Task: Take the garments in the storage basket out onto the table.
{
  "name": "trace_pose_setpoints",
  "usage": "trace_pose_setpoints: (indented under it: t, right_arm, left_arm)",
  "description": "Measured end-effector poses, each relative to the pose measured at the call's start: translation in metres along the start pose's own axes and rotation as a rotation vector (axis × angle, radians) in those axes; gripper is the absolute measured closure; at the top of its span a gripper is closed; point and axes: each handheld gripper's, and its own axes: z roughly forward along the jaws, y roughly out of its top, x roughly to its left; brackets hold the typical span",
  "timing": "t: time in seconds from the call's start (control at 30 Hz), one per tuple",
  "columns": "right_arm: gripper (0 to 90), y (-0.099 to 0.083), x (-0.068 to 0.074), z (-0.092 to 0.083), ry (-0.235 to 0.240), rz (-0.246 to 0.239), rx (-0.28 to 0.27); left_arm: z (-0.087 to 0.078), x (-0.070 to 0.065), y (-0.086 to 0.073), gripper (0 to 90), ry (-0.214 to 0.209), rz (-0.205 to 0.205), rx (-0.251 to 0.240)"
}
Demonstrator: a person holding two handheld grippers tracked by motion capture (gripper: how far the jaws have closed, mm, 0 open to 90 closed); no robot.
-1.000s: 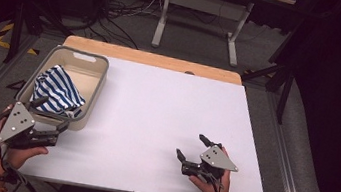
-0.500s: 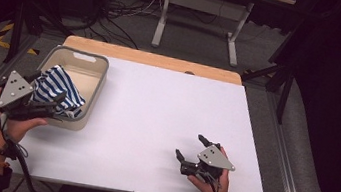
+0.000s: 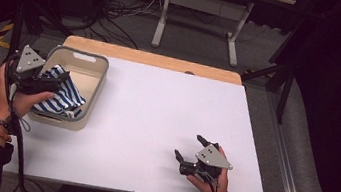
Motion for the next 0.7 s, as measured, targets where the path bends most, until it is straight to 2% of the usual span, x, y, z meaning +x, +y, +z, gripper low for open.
trace_pose_setpoints:
  t: [0.03, 0.07, 0.1, 0.17, 0.2, 0.23, 0.3, 0.33, 0.4, 0.5, 0.7]
  right_arm:
    - [13.0, 0.000, 0.000, 0.000, 0.005, 0.003, -0.003]
    - [13.0, 0.000, 0.000, 0.001, 0.005, -0.001, 0.004]
    - [13.0, 0.000, 0.000, 0.001, 0.009, -0.001, 0.004]
    - [13.1, 0.000, 0.000, 0.001, 0.011, -0.005, 0.008]
    - [13.1, 0.000, 0.000, 0.001, 0.008, -0.007, 0.011]
    - [13.3, 0.000, 0.000, 0.001, 0.008, -0.009, 0.012]
    - [13.6, -0.001, 0.000, 0.002, 0.008, -0.009, 0.014]
    - [13.6, -0.001, 0.001, 0.002, 0.008, -0.010, 0.018]
    - [13.8, -0.001, 0.001, 0.003, 0.010, -0.012, 0.022]
    - [13.8, -0.001, 0.001, 0.003, 0.013, -0.013, 0.026]
    - [14.0, -0.001, 0.000, 0.004, 0.010, -0.013, 0.031]
  left_arm:
    - [0.003, 0.002, 0.001, 21.6, 0.001, 0.004, 0.010]
    - [0.007, 0.004, 0.002, 29.8, -0.026, 0.007, 0.033]
    - [0.007, 0.004, 0.002, 34.8, -0.026, 0.007, 0.033]
    - [0.011, 0.004, 0.001, 39.6, -0.048, 0.025, 0.066]
    - [0.012, 0.004, 0.001, 43.1, -0.069, 0.026, 0.071]
    - [0.012, 0.004, 0.001, 51.7, -0.082, 0.030, 0.072]
    - [0.011, 0.003, 0.001, 60.8, -0.088, 0.033, 0.072]
    - [0.011, 0.003, 0.001, 68.5, -0.110, 0.039, 0.071]
    - [0.009, 0.001, 0.002, 76.8, -0.110, 0.050, 0.070]
    - [0.007, -0.001, 0.004, 80.7, -0.101, 0.067, 0.057]
    - [0.001, -0.002, 0.021, 83.8, -0.084, 0.064, 0.004]
